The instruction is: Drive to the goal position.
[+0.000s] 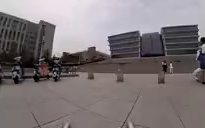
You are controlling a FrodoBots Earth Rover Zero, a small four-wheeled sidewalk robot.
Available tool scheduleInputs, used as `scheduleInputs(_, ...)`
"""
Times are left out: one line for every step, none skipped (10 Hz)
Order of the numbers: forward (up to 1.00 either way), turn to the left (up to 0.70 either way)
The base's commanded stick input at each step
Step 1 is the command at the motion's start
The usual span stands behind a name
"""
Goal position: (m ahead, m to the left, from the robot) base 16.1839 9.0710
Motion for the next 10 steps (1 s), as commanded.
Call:
scheduleInputs(0.85, 0.0)
scheduleInputs(0.85, 0.0)
scheduleInputs(0.85, 0.0)
scheduleInputs(0.85, 0.0)
scheduleInputs(0.85, 0.0)
scheduleInputs(0.85, 0.0)
scheduleInputs(0.85, 0.0)
scheduleInputs(0.85, 0.0)
scheduleInputs(0.85, 0.0)
scheduleInputs(0.85, 0.0)
